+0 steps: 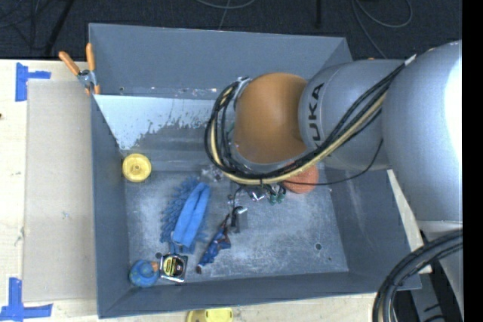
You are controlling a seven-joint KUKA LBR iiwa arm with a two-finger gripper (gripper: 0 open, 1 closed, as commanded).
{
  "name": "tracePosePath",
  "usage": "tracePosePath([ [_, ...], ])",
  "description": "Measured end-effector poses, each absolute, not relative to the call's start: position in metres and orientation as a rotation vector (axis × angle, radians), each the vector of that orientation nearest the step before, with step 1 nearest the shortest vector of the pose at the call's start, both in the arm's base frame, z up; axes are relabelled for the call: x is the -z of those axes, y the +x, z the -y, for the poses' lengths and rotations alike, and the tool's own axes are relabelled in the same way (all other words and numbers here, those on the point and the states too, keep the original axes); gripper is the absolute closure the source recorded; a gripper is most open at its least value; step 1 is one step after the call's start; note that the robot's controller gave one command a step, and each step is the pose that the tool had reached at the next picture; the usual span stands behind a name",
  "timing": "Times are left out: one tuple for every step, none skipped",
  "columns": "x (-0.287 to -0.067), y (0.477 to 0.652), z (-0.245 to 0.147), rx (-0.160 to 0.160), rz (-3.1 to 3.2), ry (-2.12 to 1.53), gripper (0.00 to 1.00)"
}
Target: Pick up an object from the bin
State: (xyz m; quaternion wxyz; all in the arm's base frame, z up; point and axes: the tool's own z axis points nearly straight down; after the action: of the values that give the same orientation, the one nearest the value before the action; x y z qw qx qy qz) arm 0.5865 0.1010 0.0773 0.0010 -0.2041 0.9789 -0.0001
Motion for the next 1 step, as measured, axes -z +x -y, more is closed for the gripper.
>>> tracePosePath([
  [-0.0728,0.5887,-0.1183,-0.002,-3.082,-0.601,0.00],
])
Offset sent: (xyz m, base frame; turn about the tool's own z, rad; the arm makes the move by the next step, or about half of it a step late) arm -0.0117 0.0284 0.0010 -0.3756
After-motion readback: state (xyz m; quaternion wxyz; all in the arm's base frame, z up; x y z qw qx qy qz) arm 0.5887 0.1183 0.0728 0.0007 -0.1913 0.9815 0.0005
